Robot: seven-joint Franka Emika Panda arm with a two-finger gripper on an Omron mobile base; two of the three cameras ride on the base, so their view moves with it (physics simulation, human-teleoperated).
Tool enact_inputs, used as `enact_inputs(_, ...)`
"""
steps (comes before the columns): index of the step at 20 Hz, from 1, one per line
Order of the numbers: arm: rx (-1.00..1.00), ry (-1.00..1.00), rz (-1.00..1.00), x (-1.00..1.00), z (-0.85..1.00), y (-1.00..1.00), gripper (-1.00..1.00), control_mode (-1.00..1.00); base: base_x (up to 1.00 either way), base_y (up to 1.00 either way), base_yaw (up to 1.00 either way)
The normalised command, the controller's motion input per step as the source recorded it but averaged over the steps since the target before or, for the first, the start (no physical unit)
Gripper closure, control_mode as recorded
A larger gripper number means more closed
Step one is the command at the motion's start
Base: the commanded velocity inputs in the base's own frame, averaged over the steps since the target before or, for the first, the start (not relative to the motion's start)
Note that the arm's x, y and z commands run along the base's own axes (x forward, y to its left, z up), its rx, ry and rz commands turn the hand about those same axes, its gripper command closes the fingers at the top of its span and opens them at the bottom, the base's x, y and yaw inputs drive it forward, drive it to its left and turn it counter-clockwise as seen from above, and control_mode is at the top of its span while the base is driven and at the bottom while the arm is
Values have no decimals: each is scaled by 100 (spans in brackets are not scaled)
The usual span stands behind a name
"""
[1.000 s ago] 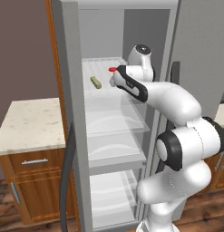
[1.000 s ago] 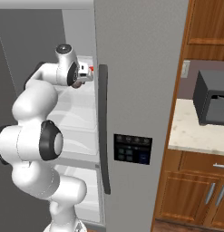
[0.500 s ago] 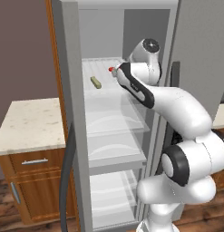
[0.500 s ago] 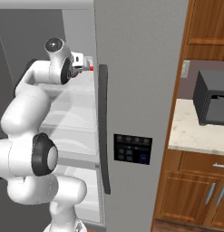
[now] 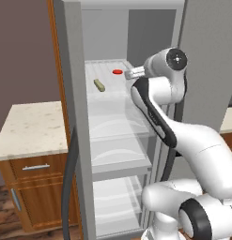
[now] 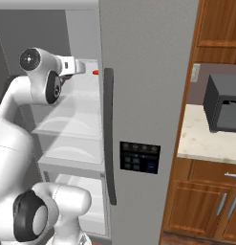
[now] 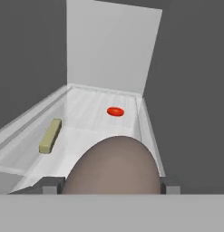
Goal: Pick the egg and butter from the fridge and place them by the bowl for mixing.
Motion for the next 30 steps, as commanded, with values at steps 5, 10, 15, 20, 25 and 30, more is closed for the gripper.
enact_inputs(5, 0, -12, 2, -100, -15, -4, 100, -100, 0, 0, 0)
enact_inputs(10, -1, 8, 18, -100, -1, 0, 100, -100, 0, 0, 0)
enact_inputs(15, 0, 22, 6, -11, 0, 0, 100, -100, 0, 0, 0)
enact_inputs(20, -4, 13, 0, -38, -17, 2, 100, 100, -20, -2, 0)
enact_inputs(25, 0, 0, 0, 0, 0, 0, 100, 100, -90, -22, -17)
enact_inputs(30, 0, 0, 0, 0, 0, 0, 100, 100, -29, -17, -81)
